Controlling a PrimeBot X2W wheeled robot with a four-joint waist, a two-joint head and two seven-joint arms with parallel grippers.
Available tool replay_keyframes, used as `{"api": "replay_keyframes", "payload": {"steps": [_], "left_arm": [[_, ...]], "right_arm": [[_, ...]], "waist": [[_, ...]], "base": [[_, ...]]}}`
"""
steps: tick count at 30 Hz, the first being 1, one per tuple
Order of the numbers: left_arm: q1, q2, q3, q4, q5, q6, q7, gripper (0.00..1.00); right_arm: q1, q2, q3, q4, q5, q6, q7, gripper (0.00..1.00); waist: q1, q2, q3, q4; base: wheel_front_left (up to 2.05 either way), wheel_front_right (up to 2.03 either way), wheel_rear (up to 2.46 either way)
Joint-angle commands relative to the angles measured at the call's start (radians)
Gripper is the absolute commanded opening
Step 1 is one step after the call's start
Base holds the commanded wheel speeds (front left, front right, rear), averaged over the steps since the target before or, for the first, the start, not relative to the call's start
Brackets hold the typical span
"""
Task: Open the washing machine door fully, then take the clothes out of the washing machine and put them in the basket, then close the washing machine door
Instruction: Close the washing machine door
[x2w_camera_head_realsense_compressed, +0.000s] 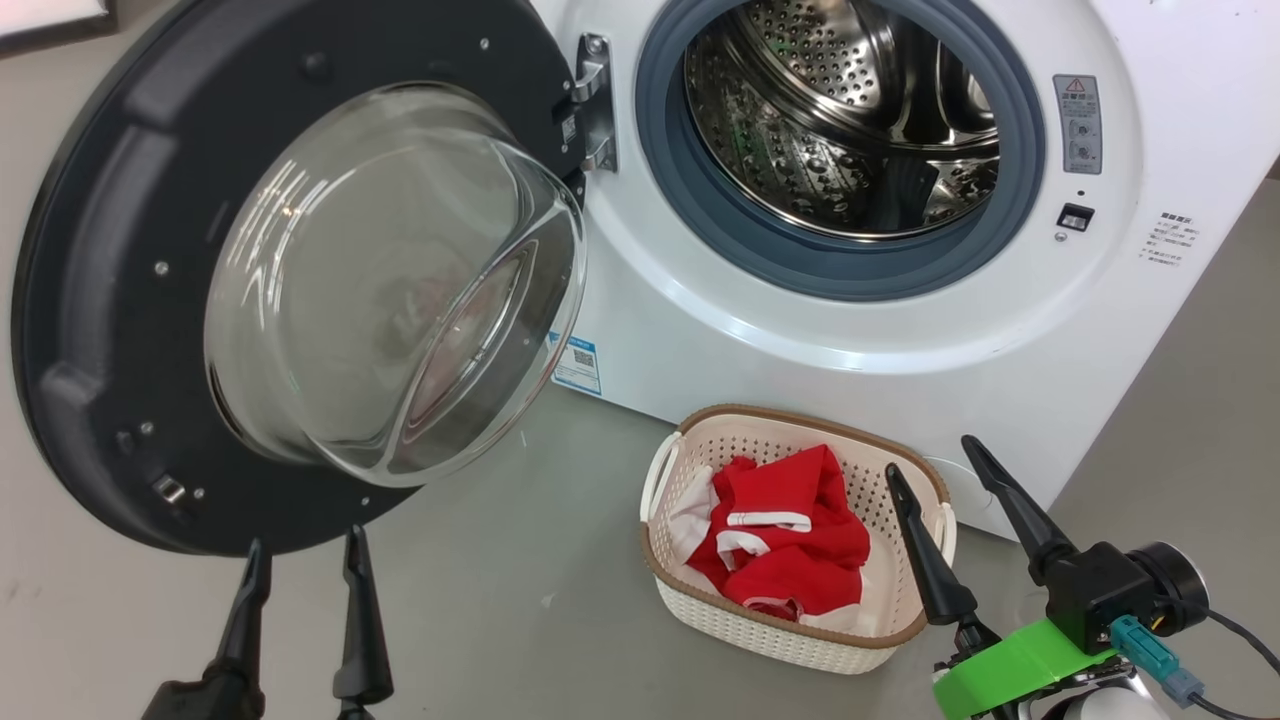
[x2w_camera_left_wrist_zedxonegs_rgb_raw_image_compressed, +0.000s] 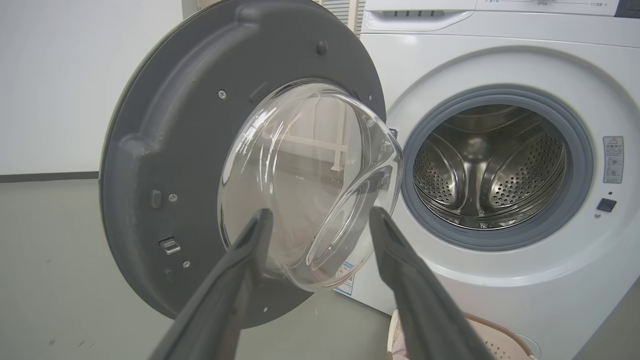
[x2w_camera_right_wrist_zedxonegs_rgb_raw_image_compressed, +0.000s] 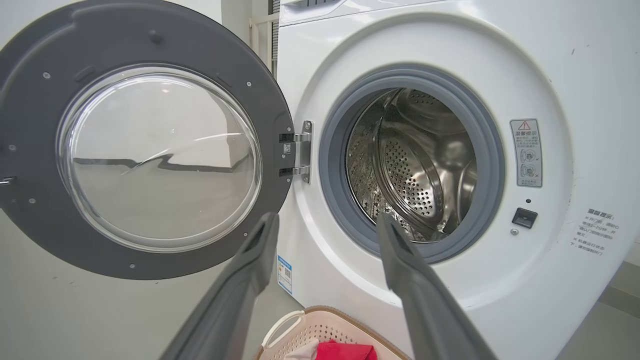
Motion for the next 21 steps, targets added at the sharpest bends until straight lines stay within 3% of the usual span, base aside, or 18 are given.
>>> {"api": "replay_keyframes", "payload": {"steps": [1,9,10,11,12,21], "left_arm": [[-0.020,0.013,0.038,-0.032,-0.002,0.010,-0.005,1.00],[-0.019,0.013,0.038,-0.034,-0.004,0.017,-0.013,1.00],[-0.020,0.015,0.038,-0.035,-0.002,0.017,-0.015,0.85],[-0.022,0.015,0.038,-0.037,-0.001,0.018,-0.017,0.34],[-0.024,0.016,0.039,-0.039,-0.002,0.018,-0.020,0.00],[-0.109,0.065,0.099,-0.077,-0.017,0.017,-0.021,0.00]], "right_arm": [[-0.015,-0.004,0.023,-0.024,0.000,0.003,-0.006,1.00],[-0.017,-0.004,0.026,-0.022,-0.002,0.003,-0.006,1.00],[-0.018,-0.004,0.026,-0.021,-0.002,0.003,-0.006,1.00],[-0.018,-0.004,0.024,-0.020,-0.003,0.003,-0.006,1.00],[-0.018,-0.004,0.023,-0.020,-0.003,0.003,-0.006,1.00],[-0.018,-0.004,0.021,-0.020,-0.002,0.003,-0.006,1.00]], "waist": [[0.0000,0.0000,0.004,0.001],[0.0000,0.0000,0.011,-0.002],[0.0000,0.0000,0.012,-0.004],[0.0000,0.0000,0.012,-0.006],[0.0000,0.0000,0.013,-0.008],[0.0000,0.0000,0.016,-0.026]], "base": [[0.00,0.00,0.00],[0.00,0.00,0.00],[0.00,0.00,0.00],[0.00,0.00,0.00],[0.00,0.00,0.00],[0.00,0.00,0.00]]}}
